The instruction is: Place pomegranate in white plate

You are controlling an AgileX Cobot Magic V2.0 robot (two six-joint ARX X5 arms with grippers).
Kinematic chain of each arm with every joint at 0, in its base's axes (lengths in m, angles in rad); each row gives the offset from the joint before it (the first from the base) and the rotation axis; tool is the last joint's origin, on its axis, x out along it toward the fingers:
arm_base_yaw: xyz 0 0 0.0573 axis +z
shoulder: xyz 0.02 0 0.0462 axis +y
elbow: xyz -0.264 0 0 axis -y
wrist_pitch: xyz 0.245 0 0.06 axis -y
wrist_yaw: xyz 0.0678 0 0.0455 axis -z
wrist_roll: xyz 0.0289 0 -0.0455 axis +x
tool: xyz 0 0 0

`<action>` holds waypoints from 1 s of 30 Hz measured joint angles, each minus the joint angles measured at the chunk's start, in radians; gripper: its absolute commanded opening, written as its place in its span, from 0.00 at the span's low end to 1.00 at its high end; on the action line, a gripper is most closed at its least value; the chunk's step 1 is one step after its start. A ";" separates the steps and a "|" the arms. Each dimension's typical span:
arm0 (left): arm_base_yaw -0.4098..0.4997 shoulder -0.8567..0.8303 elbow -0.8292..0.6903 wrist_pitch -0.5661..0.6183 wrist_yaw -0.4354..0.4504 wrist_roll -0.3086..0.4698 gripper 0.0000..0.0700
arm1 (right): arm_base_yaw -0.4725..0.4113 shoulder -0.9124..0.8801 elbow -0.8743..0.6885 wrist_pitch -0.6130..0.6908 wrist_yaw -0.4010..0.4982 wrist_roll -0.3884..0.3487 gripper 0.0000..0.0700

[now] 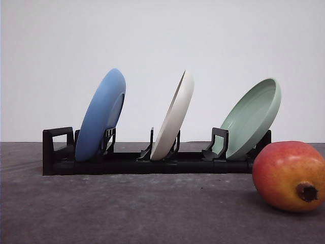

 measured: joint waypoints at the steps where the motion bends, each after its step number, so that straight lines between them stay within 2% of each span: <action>1: 0.000 0.027 0.026 -0.009 0.022 0.007 0.00 | 0.000 0.027 0.026 -0.019 -0.019 -0.010 0.00; 5: 0.000 0.128 0.114 -0.032 0.093 0.021 0.00 | 0.000 0.141 0.129 -0.110 -0.110 -0.043 0.00; 8: 0.000 0.201 0.174 -0.084 0.145 0.049 0.00 | 0.000 0.209 0.189 -0.181 -0.138 -0.080 0.00; 13: -0.001 0.308 0.238 -0.222 0.146 0.168 0.00 | 0.000 0.259 0.208 -0.224 -0.147 -0.134 0.00; 16: -0.008 0.348 0.245 -0.230 0.146 0.227 0.00 | 0.000 0.261 0.208 -0.223 -0.155 -0.152 0.00; 18: -0.011 0.353 0.245 -0.226 0.146 0.246 0.06 | 0.000 0.257 0.208 -0.219 -0.155 -0.159 0.01; 19: -0.013 0.353 0.245 -0.216 0.146 0.250 0.16 | 0.000 0.257 0.208 -0.216 -0.155 -0.163 0.03; 20: -0.014 0.353 0.246 -0.209 0.146 0.252 0.27 | 0.000 0.255 0.208 -0.215 -0.155 -0.164 0.08; 21: -0.014 0.353 0.247 -0.199 0.146 0.256 0.41 | 0.000 0.255 0.208 -0.216 -0.156 -0.166 0.20; 24: -0.014 0.356 0.247 -0.189 0.146 0.263 0.82 | 0.000 0.255 0.208 -0.216 -0.157 -0.168 0.66; 25: -0.014 0.358 0.247 -0.187 0.146 0.265 0.92 | 0.000 0.255 0.208 -0.216 -0.157 -0.168 0.81; 26: -0.014 0.359 0.247 -0.185 0.146 0.265 0.95 | 0.000 0.256 0.208 -0.216 -0.157 -0.169 0.89; 27: -0.014 0.359 0.247 -0.183 0.146 0.266 0.96 | 0.000 0.257 0.208 -0.216 -0.157 -0.168 0.93; 30: -0.016 0.359 0.247 -0.168 0.146 0.264 0.95 | 0.000 0.257 0.208 -0.216 -0.158 -0.169 0.93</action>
